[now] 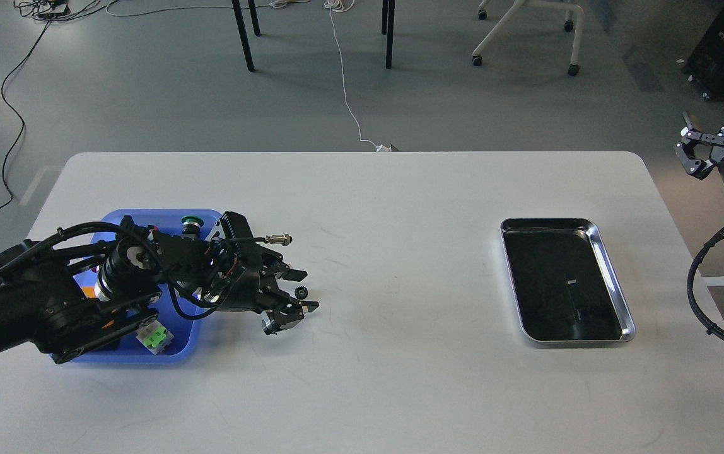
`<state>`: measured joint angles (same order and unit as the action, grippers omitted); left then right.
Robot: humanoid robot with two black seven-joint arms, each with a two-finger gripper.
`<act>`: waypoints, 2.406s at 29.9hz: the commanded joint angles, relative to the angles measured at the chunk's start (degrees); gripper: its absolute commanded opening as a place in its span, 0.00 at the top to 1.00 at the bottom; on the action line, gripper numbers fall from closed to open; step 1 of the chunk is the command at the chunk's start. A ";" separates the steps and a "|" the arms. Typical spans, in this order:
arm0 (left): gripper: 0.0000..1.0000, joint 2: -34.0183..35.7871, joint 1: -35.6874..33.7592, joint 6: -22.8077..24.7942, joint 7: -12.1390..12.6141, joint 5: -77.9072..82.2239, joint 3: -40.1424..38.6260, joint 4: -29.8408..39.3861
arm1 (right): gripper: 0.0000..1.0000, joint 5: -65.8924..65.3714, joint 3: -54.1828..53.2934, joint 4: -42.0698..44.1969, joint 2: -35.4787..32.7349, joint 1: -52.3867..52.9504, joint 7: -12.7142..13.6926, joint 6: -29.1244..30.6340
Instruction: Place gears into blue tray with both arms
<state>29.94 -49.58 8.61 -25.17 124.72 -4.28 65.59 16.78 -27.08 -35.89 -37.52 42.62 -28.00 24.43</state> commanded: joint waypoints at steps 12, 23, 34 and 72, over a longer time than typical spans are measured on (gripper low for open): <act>0.48 -2.52 0.54 -0.62 -0.05 0.08 0.33 -4.59 | 0.02 -0.09 0.27 0.21 -0.19 -0.43 0.00 0.26; 0.70 -3.84 0.54 -0.62 -0.32 -0.09 0.24 -7.67 | 0.02 -0.17 0.36 0.21 -0.45 -0.61 0.00 0.35; 0.89 -0.69 0.19 -1.31 -2.83 -0.44 -0.64 -4.52 | 0.02 -0.17 0.36 0.21 -0.54 -0.61 0.00 0.26; 0.81 16.02 5.20 -12.04 -2.83 -6.68 -1.17 -18.66 | 0.02 -0.17 0.36 -0.05 -3.88 -0.34 0.00 0.26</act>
<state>46.48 -44.50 -3.44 -28.00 118.04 -5.54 46.93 16.61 -26.73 -35.97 -41.39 42.28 -28.00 24.69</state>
